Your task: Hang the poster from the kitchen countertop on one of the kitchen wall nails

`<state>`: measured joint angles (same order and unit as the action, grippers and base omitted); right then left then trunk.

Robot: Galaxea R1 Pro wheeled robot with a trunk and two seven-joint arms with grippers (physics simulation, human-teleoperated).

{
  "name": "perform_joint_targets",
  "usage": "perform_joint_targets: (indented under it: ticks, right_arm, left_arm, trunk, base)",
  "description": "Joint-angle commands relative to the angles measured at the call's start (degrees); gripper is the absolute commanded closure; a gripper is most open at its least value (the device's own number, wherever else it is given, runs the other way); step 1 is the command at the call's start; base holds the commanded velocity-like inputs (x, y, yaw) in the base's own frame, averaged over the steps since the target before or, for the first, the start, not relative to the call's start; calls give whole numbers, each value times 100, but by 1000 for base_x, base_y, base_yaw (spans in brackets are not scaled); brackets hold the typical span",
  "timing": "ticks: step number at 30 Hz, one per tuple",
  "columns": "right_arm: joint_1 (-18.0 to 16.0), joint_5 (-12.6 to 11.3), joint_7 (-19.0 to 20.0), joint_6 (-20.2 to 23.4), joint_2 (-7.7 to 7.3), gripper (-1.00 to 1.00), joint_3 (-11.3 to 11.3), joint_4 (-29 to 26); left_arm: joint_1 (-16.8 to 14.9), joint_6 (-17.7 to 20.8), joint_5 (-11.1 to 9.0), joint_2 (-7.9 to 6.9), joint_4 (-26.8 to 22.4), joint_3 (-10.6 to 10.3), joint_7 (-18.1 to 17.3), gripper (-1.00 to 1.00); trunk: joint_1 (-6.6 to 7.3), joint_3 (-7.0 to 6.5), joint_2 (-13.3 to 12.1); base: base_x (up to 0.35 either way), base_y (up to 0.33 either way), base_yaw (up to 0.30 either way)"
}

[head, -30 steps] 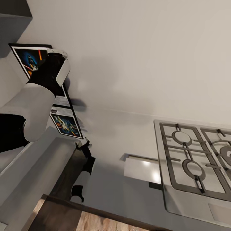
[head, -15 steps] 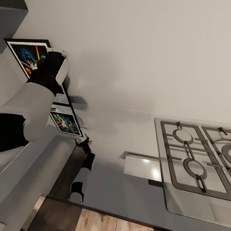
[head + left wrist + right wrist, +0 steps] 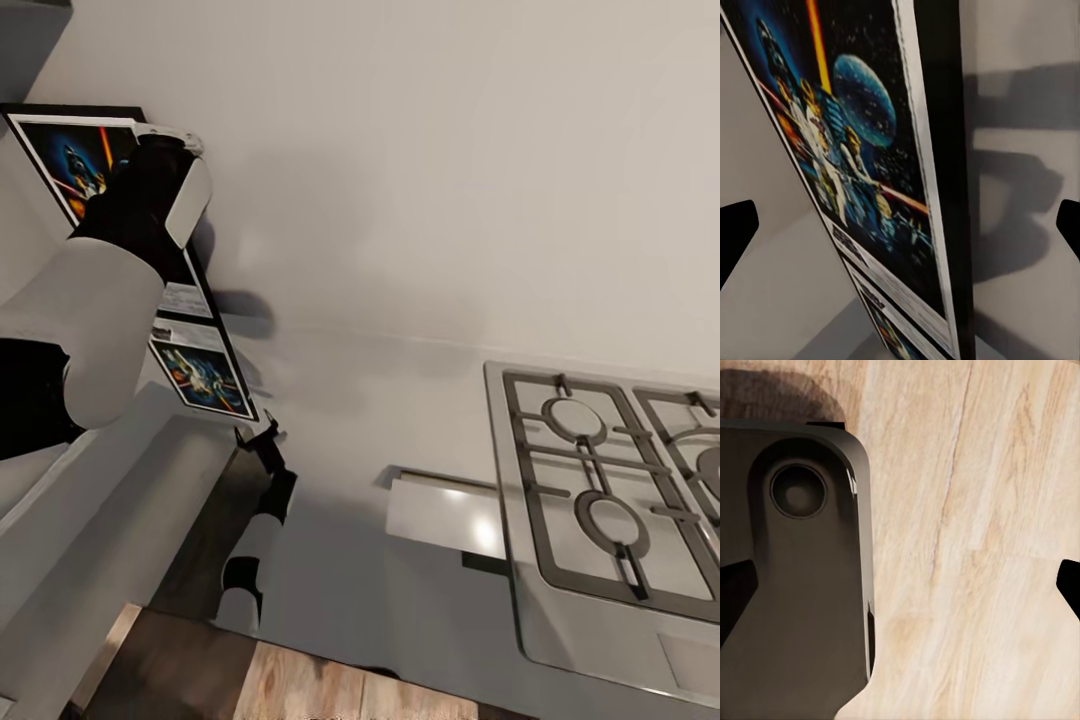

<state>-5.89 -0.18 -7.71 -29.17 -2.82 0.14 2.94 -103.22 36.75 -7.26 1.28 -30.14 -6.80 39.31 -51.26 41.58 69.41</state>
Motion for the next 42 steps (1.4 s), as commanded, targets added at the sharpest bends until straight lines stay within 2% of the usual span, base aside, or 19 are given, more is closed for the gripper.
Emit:
perform_joint_targets:
  ticks: [1,10,18,20,26,33,42]
  right_arm:
    - [-9,0,-11,-36,0,-100,4,22]
    - [-9,0,-11,-36,0,-100,4,22]
    - [-9,-1,-11,-34,0,-100,4,22]
    - [-9,0,-11,-34,0,-100,4,21]
    - [-9,0,-11,-31,0,-100,4,22]
    - [-9,0,-11,-33,0,-100,4,22]
    - [-9,0,-11,-36,0,-100,4,22]
  left_arm:
    - [-14,23,-58,-5,-3,-40,50,-100]
    - [-37,25,-57,-7,-8,-40,50,-100]
    - [-217,25,-52,-11,0,-40,50,-100]
    - [-276,27,-11,-12,1,-40,51,-100]
    - [-338,178,349,-6,-9,-40,50,-100]
    - [-347,409,431,-9,-209,-40,50,-100]
    - [-350,446,443,-13,-275,-40,50,-100]
  trunk:
    - [0,14,3]
    - [0,97,3]
    - [0,170,3]
    - [0,189,3]
    - [0,244,3]
    - [0,309,3]
    - [0,391,3]
  base:
    - [0,0,0]
    - [0,0,0]
    - [0,0,0]
    - [0,0,0]
    - [0,0,0]
    - [0,0,0]
    - [0,0,0]
